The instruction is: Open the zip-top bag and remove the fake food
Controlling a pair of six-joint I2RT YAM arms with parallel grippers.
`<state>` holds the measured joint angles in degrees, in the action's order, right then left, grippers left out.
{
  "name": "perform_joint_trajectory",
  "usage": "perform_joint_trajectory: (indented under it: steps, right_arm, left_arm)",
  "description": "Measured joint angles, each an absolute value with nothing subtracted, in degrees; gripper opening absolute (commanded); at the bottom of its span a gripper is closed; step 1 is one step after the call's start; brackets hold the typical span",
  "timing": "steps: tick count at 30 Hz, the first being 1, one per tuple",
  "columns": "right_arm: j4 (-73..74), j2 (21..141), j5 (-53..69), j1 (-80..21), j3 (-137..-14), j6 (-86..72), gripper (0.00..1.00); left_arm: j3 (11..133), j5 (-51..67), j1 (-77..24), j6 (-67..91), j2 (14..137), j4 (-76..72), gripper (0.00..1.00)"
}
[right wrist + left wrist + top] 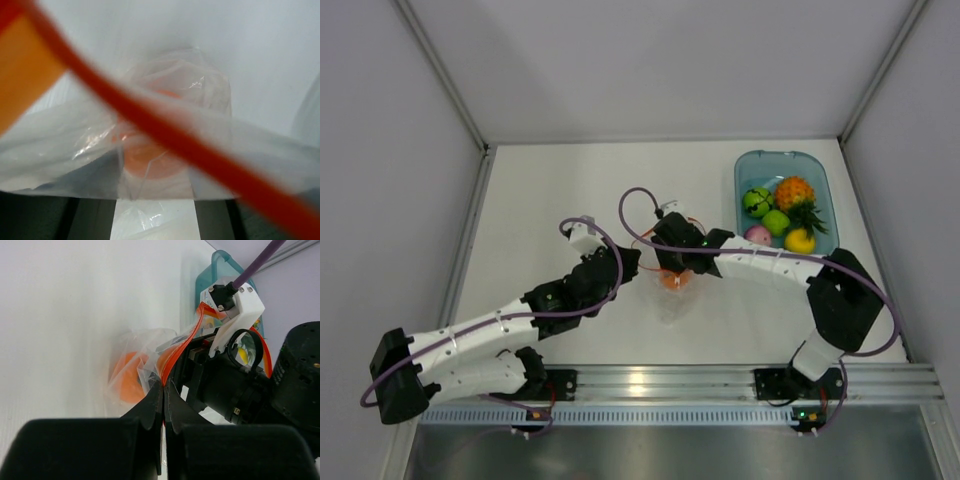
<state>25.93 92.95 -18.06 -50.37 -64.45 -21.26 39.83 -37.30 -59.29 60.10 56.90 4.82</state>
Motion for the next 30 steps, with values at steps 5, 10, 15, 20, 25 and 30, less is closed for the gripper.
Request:
perform_joint_trajectory:
  steps: [5, 10, 15, 20, 25, 30]
  right_arm:
    - [22.74, 95.72, -18.33, -50.06, -63.35, -23.24, 0.64]
    - [21.10, 97.17, -18.72, -49.87, -63.31, -24.14, 0.74]
    - [20.25, 98.50, -18.90, -49.82, -63.29, -24.64, 0.78]
    - [18.72, 98.91, -19.55, -49.82, -62.81, -24.99, 0.79]
    - [18.15, 99.63, -19.64, -49.80, -62.61, -25.10, 0.84]
    - [17.32, 100.68, -19.70, -49.80, -62.54, -25.12, 0.82]
  left_arm:
    - [39.86, -36.91, -59.29, 59.64, 56.95, 4.93, 0.00]
    - [39.83, -36.88, -59.29, 59.20, 57.32, 4.99, 0.00]
    - [39.86, -36.91, -59.29, 58.70, 58.06, 5.19, 0.00]
    - [39.86, -36.95, -59.29, 58.50, 58.63, 5.21, 0.00]
    - [39.86, -36.93, -59.29, 58.46, 58.78, 5.26, 0.00]
    - [39.86, -36.95, -59.29, 58.39, 59.00, 5.32, 0.00]
